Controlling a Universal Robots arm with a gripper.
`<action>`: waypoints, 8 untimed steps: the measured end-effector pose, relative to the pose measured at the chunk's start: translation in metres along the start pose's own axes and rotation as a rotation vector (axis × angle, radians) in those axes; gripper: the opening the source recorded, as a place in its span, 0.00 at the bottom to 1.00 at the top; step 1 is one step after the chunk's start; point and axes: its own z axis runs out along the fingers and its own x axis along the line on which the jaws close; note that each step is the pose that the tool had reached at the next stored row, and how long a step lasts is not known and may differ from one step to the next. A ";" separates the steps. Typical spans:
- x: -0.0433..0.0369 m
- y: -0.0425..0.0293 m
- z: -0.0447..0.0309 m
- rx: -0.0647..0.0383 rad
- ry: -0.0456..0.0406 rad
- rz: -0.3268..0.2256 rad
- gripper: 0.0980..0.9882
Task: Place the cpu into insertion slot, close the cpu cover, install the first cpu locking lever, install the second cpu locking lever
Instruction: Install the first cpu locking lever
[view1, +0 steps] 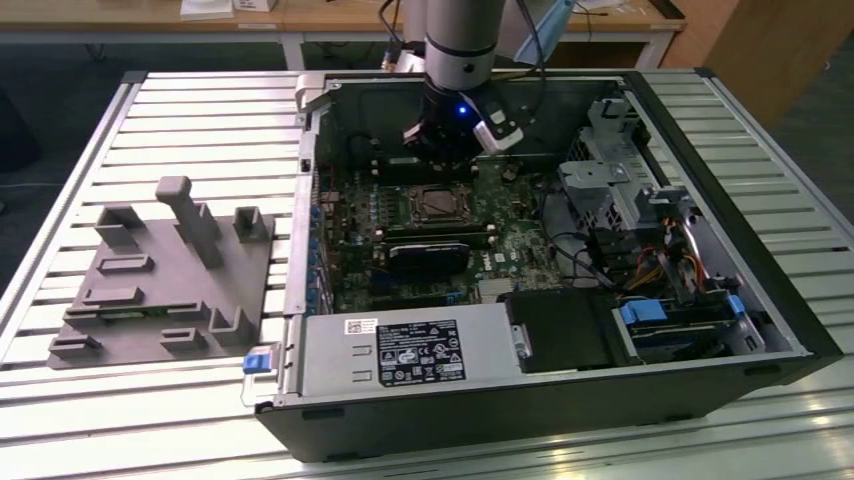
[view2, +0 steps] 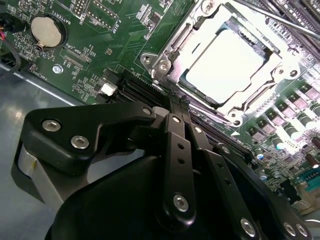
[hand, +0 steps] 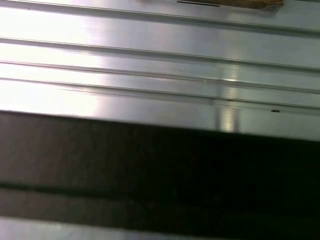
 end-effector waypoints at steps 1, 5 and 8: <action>-0.0001 0.0001 0.0002 0.003 0.0002 0.000 0.01; -0.0009 0.0013 0.0013 0.020 0.0015 0.001 0.01; -0.0013 0.0023 0.0021 0.028 0.0023 0.001 0.01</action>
